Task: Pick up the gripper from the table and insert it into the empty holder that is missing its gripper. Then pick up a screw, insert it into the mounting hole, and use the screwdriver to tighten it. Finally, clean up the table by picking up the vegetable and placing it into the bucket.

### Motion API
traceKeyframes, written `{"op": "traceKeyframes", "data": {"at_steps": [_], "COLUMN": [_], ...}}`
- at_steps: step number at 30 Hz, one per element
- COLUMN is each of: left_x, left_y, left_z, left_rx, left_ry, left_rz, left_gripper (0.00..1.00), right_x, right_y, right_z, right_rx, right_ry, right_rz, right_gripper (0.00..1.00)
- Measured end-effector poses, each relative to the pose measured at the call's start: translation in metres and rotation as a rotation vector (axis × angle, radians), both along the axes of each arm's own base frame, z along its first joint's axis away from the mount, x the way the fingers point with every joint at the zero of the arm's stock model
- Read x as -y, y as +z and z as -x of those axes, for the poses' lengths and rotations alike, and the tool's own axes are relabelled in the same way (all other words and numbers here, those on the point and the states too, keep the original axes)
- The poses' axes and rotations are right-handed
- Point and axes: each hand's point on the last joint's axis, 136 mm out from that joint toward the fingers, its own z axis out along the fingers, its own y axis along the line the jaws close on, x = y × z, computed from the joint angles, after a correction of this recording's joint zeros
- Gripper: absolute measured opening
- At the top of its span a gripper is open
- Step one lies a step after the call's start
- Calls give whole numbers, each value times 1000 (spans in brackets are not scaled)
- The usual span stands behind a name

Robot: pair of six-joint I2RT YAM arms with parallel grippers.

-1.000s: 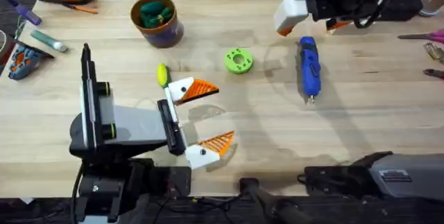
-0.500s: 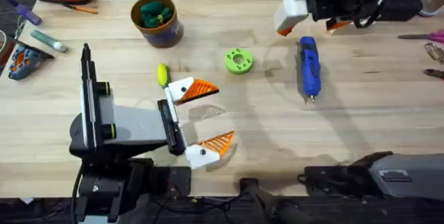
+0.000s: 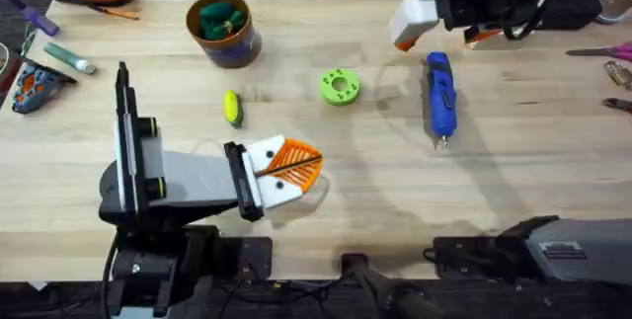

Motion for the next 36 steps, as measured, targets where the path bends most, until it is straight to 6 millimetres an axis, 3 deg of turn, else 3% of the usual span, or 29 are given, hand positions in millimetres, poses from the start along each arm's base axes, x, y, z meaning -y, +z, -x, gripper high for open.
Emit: {"op": "traceKeyframes", "data": {"at_steps": [2,18,23,36], "left_x": [0,0,0,0], "left_y": [0,0,0,0], "left_z": [0,0,0,0], "left_rx": [1,2,1,1], "left_ry": [0,0,0,0], "left_rz": [-1,-1,-1,-1], "left_gripper": [16,14,14,14], "right_x": [0,1,16,45], "right_y": [0,0,-3,-61], "right_z": [0,-1,-7,-34], "right_rx": [0,0,-11,-156], "right_ry": [0,-22,-94,-205], "right_rz": [0,-7,-11,34], "right_gripper": [992,991,991,991]}}
